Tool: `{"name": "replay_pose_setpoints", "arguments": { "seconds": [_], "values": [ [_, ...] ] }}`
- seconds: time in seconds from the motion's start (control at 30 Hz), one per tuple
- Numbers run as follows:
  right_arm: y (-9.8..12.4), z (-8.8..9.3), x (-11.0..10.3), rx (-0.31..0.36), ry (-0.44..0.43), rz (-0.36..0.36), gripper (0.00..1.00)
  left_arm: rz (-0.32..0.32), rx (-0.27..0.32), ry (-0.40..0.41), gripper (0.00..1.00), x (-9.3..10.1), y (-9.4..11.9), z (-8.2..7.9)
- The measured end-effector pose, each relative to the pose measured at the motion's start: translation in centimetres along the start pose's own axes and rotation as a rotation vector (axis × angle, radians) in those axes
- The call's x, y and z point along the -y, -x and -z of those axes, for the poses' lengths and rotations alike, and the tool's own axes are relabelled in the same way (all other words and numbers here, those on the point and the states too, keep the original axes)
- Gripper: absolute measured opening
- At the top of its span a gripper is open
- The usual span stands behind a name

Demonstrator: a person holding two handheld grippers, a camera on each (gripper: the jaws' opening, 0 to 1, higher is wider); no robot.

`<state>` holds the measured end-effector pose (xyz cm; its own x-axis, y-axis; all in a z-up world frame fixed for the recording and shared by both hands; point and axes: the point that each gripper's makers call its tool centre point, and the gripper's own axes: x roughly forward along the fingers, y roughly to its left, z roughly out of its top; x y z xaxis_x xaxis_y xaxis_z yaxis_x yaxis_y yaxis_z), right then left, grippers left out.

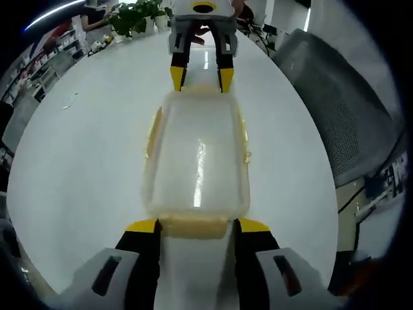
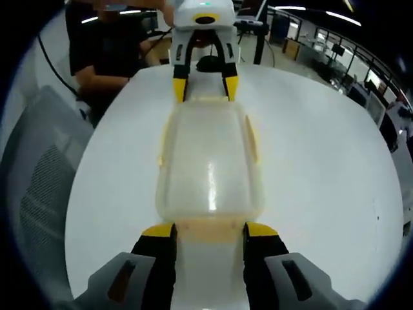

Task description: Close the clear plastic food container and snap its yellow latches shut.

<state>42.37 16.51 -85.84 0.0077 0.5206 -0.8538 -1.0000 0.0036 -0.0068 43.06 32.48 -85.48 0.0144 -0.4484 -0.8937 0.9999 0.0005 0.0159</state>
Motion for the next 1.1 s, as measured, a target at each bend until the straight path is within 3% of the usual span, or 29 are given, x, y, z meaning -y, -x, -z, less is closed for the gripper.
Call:
{"name": "replay_pose_setpoints", "arguments": {
  "seconds": [0.33,0.5,1.1],
  "values": [
    [-0.1,0.01,0.11,-0.016,-0.012,0.008,0.4,-0.035,0.011,0.047,0.39,0.01,0.16,0.13],
    [-0.16,0.07,0.14,-0.029,-0.013,0.007,0.4,-0.051,0.007,0.028,0.39,-0.08,0.21,0.14],
    [-0.01,0.09,0.05,-0.042,-0.019,0.005,0.4,-0.04,-0.018,0.05,0.38,0.01,-0.1,0.2]
  ]
}}
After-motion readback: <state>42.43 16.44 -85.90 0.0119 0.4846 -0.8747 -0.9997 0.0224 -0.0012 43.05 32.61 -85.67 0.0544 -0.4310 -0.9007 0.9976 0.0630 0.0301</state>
